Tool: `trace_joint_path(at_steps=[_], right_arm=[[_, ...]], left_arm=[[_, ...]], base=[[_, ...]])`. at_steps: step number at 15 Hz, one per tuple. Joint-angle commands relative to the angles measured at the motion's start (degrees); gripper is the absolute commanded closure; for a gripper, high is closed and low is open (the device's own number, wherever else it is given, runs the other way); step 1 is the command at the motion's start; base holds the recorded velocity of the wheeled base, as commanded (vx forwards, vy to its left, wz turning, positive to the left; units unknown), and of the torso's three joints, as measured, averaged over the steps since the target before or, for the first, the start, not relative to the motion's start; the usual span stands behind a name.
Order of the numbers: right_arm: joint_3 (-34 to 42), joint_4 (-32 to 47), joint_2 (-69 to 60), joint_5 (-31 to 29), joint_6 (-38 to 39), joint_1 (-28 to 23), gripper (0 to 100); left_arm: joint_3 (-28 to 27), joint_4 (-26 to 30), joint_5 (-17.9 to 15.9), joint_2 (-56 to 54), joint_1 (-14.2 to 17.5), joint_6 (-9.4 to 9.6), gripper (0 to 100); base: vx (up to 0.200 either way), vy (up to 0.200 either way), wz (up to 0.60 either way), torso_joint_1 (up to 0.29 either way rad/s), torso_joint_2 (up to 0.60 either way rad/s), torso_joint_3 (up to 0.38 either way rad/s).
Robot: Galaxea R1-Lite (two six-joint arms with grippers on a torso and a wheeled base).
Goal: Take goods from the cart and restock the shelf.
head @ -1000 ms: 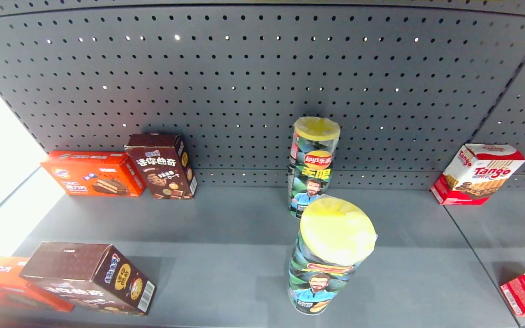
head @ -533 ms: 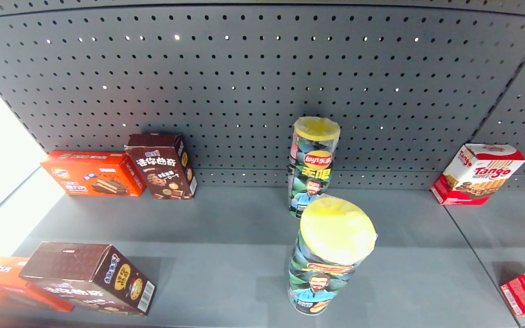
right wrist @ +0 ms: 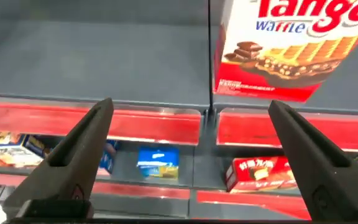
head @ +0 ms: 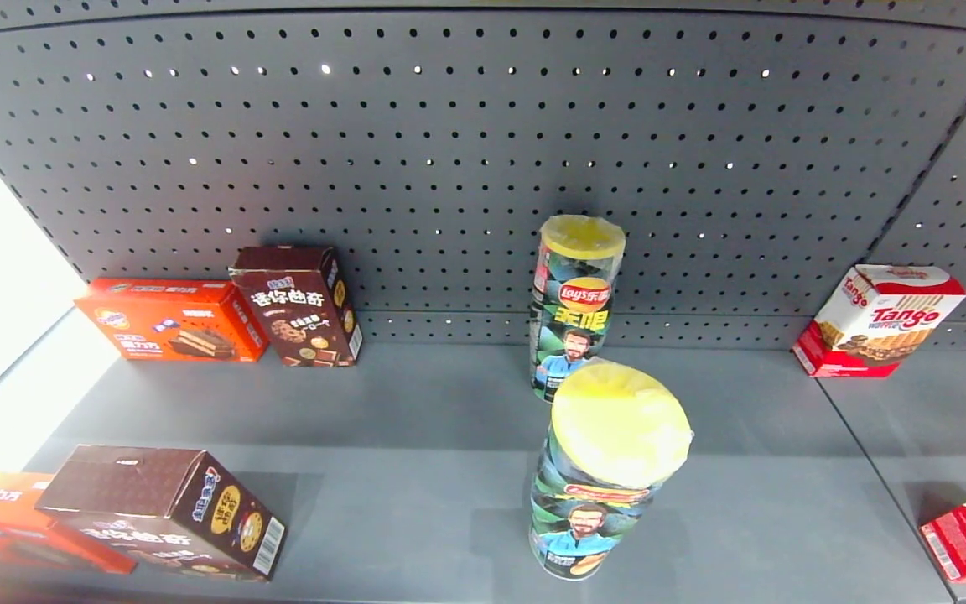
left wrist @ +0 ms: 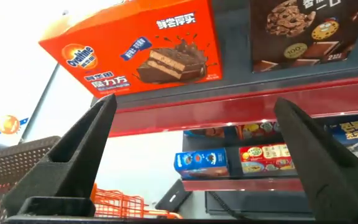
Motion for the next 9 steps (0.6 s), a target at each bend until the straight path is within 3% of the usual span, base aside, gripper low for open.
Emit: trace_joint_path(at_steps=[1, 3, 6, 7, 8, 9], right_arm=[[0.0, -0.1, -4.9, -0.4, 0.0, -2.2, 0], [0.0, 0.0, -4.9, -0.4, -0.1, -2.2, 0], [0.0, -0.1, -4.9, -0.3, -0.1, -2.2, 0], [0.0, -0.1, -4.9, -0.3, -0.1, -2.2, 0], [0.0, -0.1, -4.9, -0.3, -0.1, -2.2, 0], [0.0, -0.1, -4.9, -0.3, -0.1, -2.2, 0]], left_arm=[[0.0, 0.0, 0.0, 0.0, 0.1, 0.11, 0], [0.5, -0.6, 0.3, 0.0, 0.1, -0.42, 0], [3.2, -6.9, 0.5, 0.0, 0.1, -1.39, 0], [3.2, -6.7, -0.1, 0.0, 0.1, -4.2, 0], [3.2, -6.7, -0.2, 0.1, 0.1, -4.46, 0], [3.2, -6.7, -6.4, 0.1, 0.0, -6.93, 0]], base=[[0.0, 0.0, 0.0, 0.0, 0.0, 0.0], [0.0, 0.0, 0.0, 0.0, 0.0, 0.0], [0.0, 0.0, 0.0, 0.0, 0.0, 0.0], [0.0, 0.0, 0.0, 0.0, 0.0, 0.0], [0.0, 0.0, 0.0, 0.0, 0.0, 0.0], [0.0, 0.0, 0.0, 0.0, 0.0, 0.0]])
